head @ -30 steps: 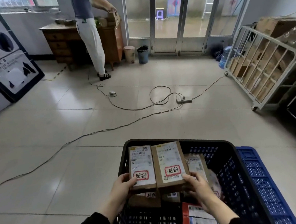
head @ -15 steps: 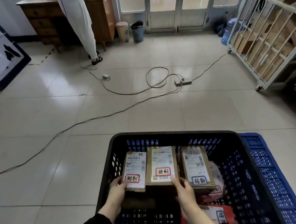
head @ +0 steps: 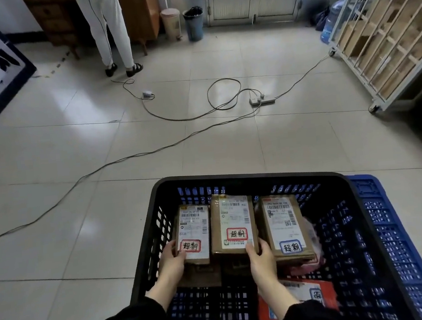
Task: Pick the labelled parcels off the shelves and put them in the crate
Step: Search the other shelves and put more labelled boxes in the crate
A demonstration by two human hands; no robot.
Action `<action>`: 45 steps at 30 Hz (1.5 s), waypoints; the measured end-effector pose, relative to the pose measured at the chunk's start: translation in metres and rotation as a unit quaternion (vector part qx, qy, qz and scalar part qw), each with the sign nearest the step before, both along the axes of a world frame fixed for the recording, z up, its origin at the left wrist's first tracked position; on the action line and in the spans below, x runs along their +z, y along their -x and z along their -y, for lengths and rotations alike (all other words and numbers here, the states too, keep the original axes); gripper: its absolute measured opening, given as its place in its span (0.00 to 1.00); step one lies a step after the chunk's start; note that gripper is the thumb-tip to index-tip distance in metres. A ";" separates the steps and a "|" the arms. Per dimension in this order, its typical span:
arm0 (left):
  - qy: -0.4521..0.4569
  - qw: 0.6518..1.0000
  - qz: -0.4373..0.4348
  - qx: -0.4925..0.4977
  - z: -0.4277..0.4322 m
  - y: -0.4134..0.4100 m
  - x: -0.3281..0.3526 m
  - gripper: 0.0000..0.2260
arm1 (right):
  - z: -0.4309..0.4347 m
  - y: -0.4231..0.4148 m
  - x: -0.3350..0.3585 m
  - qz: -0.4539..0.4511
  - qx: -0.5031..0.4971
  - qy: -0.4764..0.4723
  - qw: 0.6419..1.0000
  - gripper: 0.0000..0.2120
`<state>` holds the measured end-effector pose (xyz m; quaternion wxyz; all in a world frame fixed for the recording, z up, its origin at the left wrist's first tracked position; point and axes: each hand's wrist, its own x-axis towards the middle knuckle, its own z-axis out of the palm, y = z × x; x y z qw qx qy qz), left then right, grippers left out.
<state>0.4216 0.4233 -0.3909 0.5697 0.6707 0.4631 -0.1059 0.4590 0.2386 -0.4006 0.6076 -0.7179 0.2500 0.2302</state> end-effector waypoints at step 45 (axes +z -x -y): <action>-0.317 0.675 0.219 -0.629 0.226 0.064 0.205 0.32 | 0.228 0.195 0.203 0.183 0.109 0.480 0.851 0.31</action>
